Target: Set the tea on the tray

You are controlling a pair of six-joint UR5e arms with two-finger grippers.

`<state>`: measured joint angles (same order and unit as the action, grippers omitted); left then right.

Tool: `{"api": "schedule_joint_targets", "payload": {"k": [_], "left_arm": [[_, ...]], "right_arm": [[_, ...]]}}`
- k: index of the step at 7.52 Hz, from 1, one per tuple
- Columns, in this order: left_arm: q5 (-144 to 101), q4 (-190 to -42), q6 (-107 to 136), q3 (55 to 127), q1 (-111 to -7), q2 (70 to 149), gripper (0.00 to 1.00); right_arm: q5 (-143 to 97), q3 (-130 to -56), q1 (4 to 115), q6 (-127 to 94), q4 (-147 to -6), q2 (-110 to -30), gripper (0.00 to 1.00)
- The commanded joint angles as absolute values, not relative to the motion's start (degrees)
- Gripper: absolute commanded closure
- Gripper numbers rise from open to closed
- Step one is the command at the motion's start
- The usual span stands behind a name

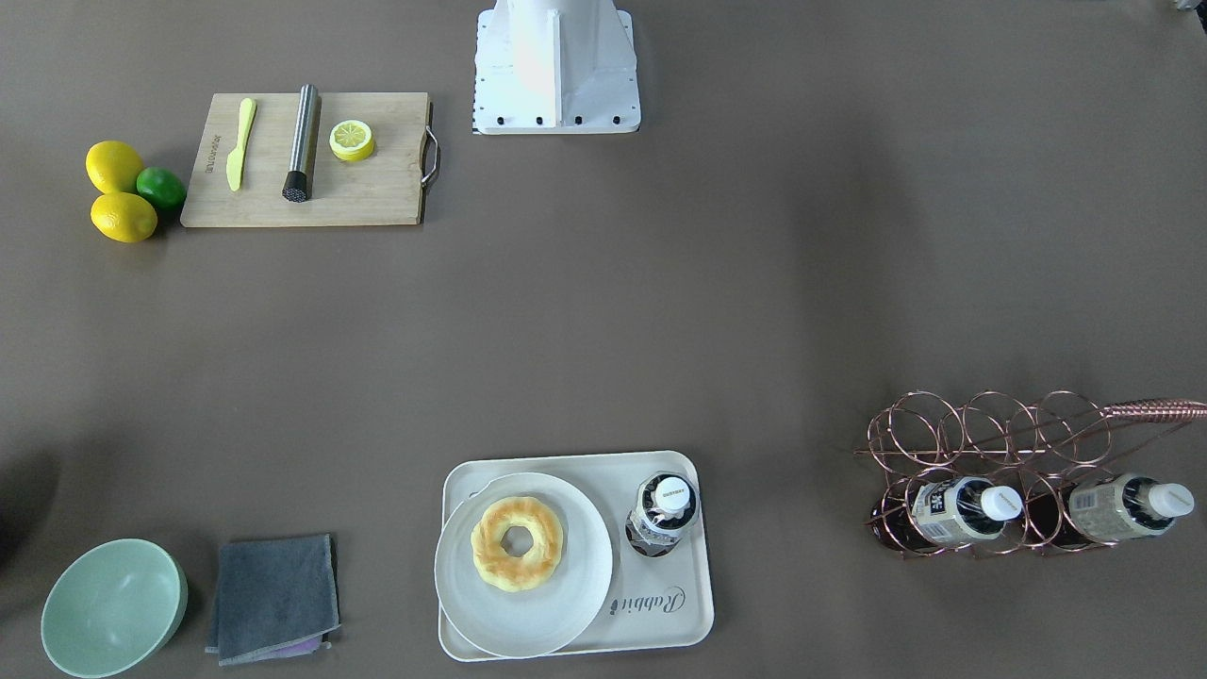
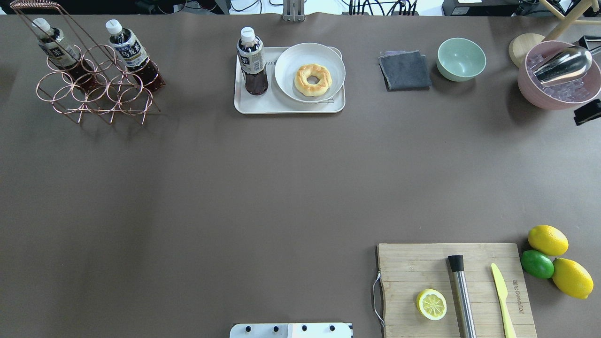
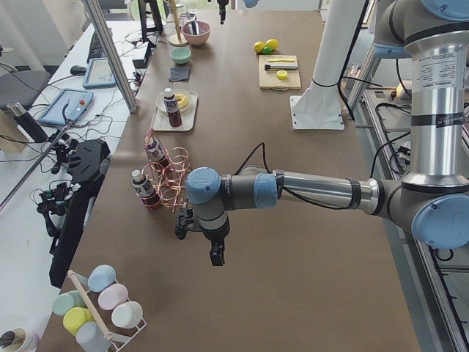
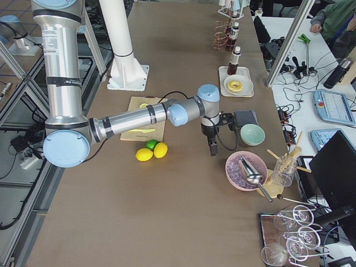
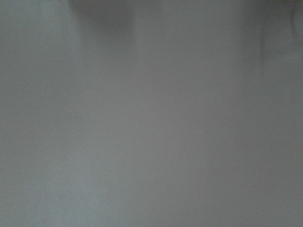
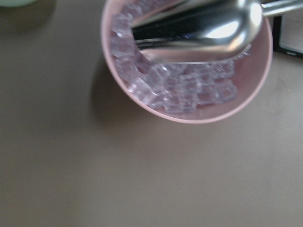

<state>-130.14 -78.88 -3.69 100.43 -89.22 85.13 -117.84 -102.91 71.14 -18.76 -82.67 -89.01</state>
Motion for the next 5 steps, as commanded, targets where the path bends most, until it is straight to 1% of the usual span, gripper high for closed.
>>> {"api": "schedule_joint_targets", "payload": {"k": [1,3,5], "left_arm": [[-130.25,-78.84,-3.87,100.37,-89.21,85.25,0.00],[-132.17,-78.84,-3.78,100.11,-89.21,85.08,0.00],[-132.19,-78.92,-3.43,99.06,-89.30,84.64,0.00]], "right_arm": [[-124.48,-95.56,83.27,-4.43,-85.34,-91.23,0.00],[-129.19,-94.83,88.84,1.92,-85.34,-94.90,0.00],[-130.34,-95.89,89.74,1.93,-85.52,-96.59,0.00]]}}
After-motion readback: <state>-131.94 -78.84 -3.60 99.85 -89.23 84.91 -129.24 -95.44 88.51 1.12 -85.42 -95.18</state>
